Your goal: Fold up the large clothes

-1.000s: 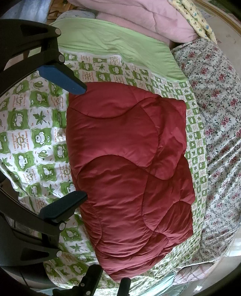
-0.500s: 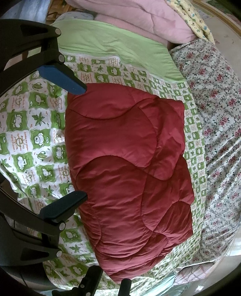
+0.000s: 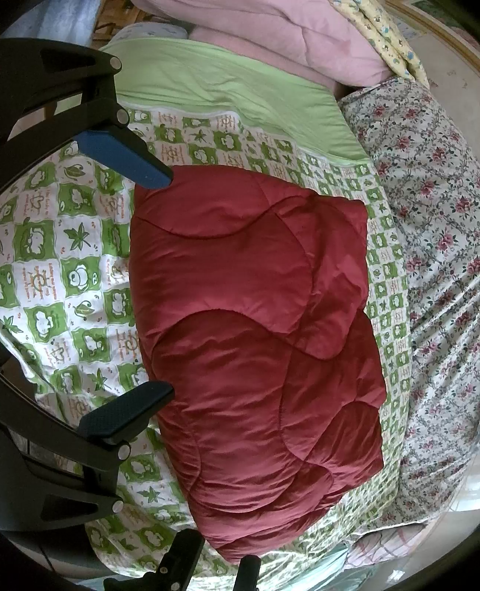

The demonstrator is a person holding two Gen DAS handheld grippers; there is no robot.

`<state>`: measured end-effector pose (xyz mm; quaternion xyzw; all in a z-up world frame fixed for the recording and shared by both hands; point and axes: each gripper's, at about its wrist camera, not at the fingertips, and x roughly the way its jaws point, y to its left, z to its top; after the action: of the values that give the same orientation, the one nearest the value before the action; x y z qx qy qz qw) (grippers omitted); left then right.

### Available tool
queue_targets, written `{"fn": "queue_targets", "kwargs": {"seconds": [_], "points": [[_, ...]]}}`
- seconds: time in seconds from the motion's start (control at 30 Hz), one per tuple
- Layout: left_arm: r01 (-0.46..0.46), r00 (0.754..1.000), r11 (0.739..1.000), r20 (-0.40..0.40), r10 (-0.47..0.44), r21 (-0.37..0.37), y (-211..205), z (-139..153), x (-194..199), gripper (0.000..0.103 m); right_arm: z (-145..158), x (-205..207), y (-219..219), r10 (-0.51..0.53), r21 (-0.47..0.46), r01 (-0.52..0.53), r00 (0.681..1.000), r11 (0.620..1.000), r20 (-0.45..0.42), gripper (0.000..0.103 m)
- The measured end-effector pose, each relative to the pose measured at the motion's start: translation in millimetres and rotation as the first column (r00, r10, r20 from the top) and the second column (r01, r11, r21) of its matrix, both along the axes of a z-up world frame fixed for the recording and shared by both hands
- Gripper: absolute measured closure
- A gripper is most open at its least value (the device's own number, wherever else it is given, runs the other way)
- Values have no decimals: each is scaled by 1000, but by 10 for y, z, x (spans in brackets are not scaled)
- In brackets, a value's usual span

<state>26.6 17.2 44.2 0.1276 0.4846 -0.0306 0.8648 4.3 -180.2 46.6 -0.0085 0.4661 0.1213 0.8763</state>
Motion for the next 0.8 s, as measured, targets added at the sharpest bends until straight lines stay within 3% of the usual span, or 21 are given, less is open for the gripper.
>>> {"fn": "queue_targets", "kwargs": {"seconds": [0.8], "points": [[1,1000,1000,2,-1,3,-24,-2,22,0,25,11,3,-6,4,6,1000,1000,-1,0]]}}
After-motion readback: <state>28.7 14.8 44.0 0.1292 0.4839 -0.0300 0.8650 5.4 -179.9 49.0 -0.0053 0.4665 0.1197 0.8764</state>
